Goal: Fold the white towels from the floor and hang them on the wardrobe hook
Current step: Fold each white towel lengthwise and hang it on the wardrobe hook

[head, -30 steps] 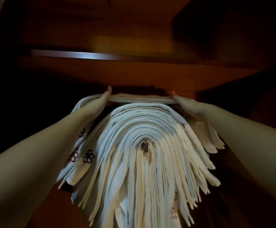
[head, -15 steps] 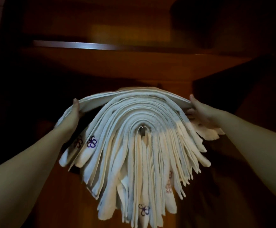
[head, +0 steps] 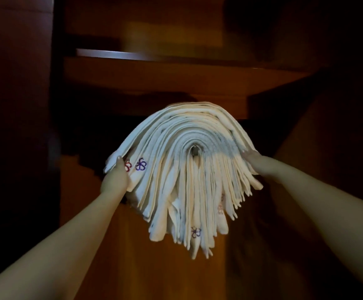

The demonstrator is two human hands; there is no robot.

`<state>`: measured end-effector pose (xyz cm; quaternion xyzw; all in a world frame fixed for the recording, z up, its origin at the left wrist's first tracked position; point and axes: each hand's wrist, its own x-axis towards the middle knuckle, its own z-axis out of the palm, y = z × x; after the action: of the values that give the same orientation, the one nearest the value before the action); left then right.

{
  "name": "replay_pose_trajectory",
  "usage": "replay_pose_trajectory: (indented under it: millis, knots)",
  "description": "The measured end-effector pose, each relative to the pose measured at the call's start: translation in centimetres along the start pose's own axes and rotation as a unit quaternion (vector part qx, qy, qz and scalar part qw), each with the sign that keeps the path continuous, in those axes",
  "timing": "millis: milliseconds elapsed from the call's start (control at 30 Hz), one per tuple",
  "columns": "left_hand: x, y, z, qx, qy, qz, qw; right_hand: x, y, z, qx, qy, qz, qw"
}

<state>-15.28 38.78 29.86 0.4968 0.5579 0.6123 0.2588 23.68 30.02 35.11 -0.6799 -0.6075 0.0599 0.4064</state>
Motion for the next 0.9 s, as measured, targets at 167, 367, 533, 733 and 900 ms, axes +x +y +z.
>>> replay_pose_trajectory:
  millis: [167, 367, 533, 733, 900]
  knots:
    - [-6.5, -1.0, -1.8, 0.065, -0.067, 0.11, 0.99, -6.9, -0.3, 2.8, -0.109, 0.035, 0.003, 0.993]
    - [-14.4, -3.2, -2.3, 0.143, -0.22, 0.138, 0.955, -17.0, -0.9, 6.9, -0.137, -0.027, -0.018, 0.99]
    - [-21.8, -6.5, -0.5, 0.175, -0.345, 0.137, 0.912, -25.9, 2.3, 9.0, -0.189, -0.089, 0.019, 0.978]
    - [-30.9, -13.1, 4.9, 0.232, -0.511, 0.145, 0.815, -36.7, 10.6, 10.6, -0.194, -0.179, 0.1, 0.959]
    - [-40.5, -19.2, 11.9, 0.251, -0.612, 0.155, 0.734, -44.1, 20.2, 10.9, -0.179, -0.198, 0.215, 0.939]
